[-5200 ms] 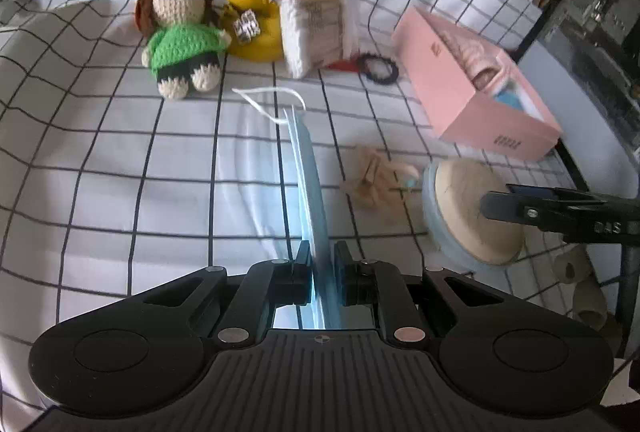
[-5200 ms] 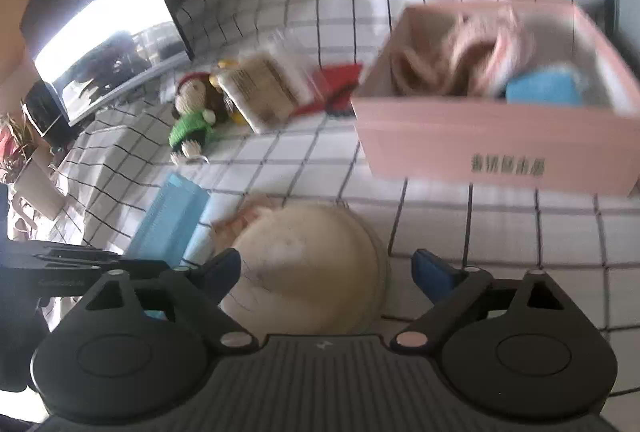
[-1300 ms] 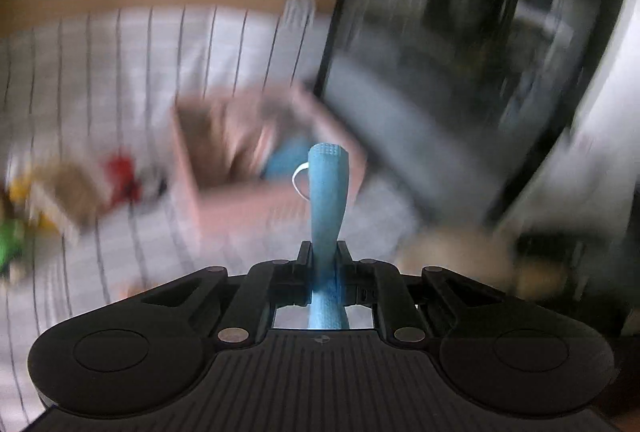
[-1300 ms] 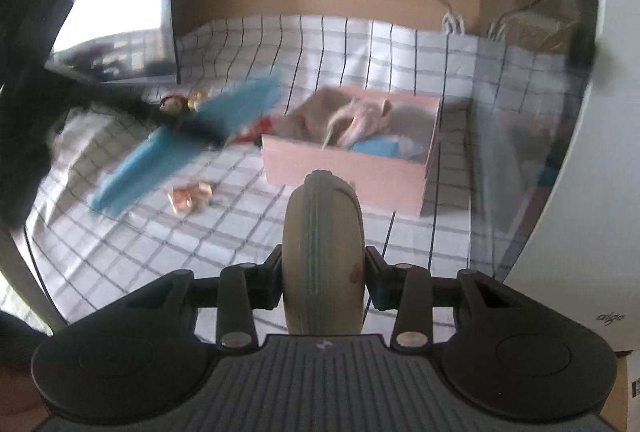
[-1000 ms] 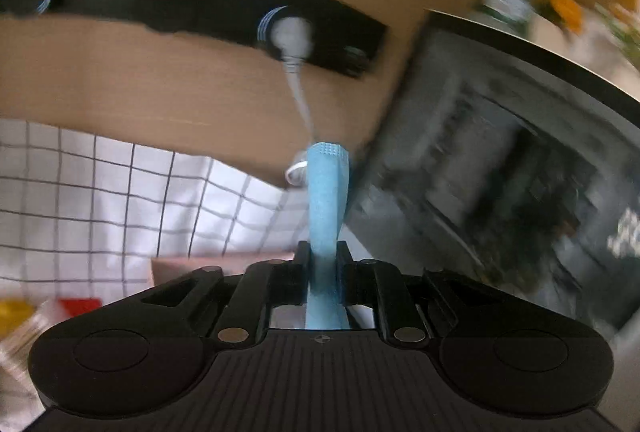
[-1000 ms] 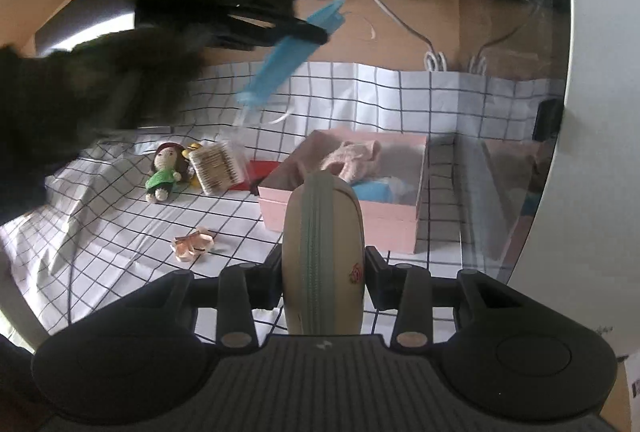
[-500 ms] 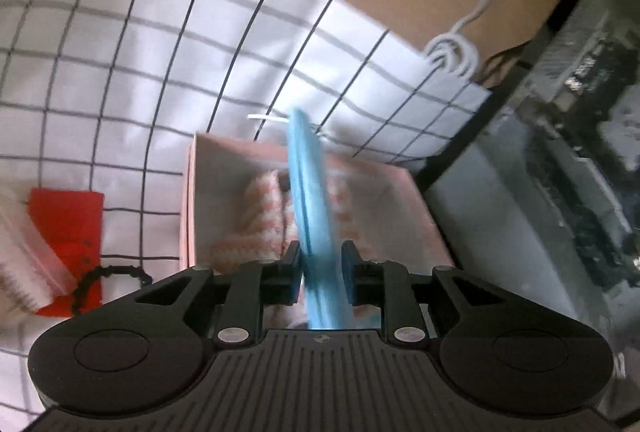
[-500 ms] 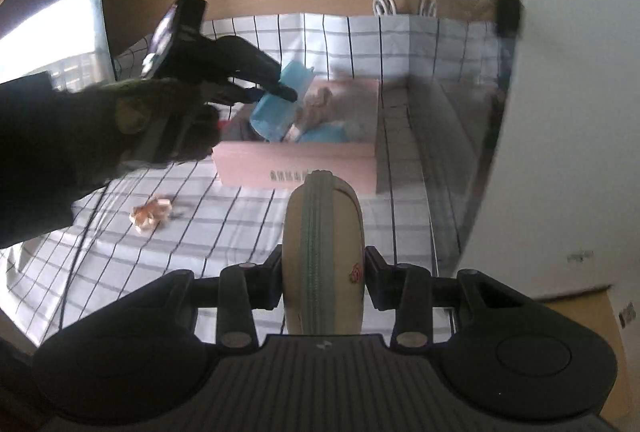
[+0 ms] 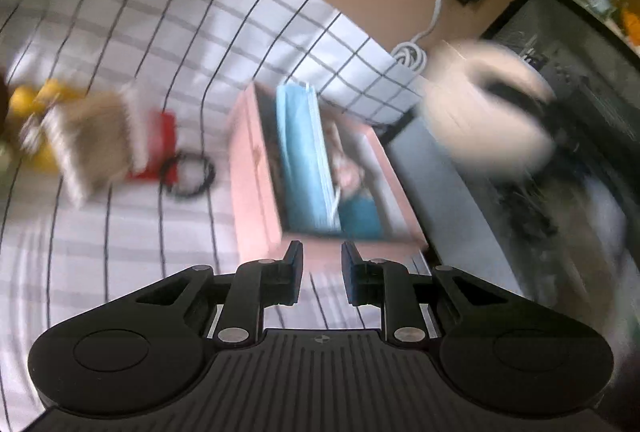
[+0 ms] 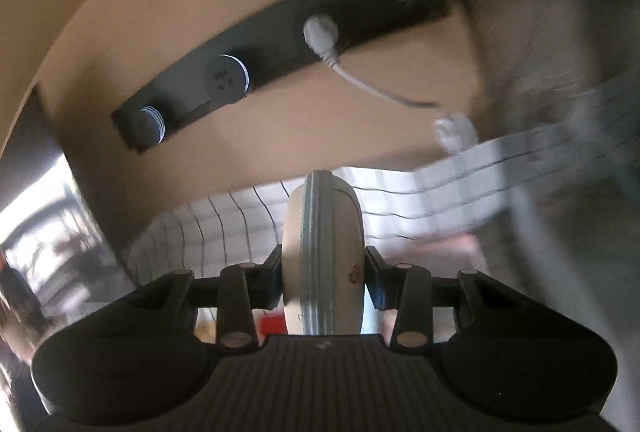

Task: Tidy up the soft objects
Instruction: 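Open the left gripper over the pink box while the right gripper releases the pad inside, then grasp the cotton-swab packet with the left gripper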

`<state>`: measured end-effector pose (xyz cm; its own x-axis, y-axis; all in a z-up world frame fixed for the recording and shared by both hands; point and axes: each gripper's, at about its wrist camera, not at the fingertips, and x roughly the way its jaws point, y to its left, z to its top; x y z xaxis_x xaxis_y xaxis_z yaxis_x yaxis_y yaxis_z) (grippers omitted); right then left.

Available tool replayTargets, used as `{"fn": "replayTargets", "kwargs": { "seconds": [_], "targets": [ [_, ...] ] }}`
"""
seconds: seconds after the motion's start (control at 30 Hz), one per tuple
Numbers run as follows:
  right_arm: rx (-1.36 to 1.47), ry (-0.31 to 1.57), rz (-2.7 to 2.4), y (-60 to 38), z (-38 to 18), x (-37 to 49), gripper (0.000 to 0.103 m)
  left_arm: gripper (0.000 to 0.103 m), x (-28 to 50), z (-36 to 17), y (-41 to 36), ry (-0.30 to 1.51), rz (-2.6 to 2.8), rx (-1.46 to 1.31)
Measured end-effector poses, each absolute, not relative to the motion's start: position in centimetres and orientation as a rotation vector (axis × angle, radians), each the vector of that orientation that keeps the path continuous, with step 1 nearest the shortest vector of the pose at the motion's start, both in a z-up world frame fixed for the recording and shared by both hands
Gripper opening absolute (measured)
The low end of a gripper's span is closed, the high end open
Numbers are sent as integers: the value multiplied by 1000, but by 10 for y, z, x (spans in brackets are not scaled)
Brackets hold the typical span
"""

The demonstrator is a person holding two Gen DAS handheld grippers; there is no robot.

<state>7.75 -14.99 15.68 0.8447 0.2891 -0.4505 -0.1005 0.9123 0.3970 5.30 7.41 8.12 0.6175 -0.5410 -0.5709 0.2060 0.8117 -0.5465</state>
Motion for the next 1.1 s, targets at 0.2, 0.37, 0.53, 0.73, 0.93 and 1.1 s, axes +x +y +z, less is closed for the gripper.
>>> {"fn": "replayTargets", "kwargs": {
  "seconds": [0.2, 0.37, 0.53, 0.73, 0.93, 1.1],
  "targets": [
    [514, 788, 133, -133, 70, 178, 39, 23, -5, 66, 110, 832, -442, -498],
    [690, 841, 164, -156, 16, 174, 39, 23, -42, 58, 154, 860, -345, -527],
    [576, 863, 181, -146, 30, 174, 42, 23, -56, 51, 187, 862, -257, -576],
    [303, 742, 120, -133, 69, 131, 62, 23, -56, 52, 201, 868, -215, -581],
    [-30, 602, 71, -110, 89, 69, 66, 23, -50, 49, 196, 887, -176, -524],
    [-135, 534, 131, -92, 86, 12, 73, 23, -35, 48, 180, 908, -134, -372]
  ]
}}
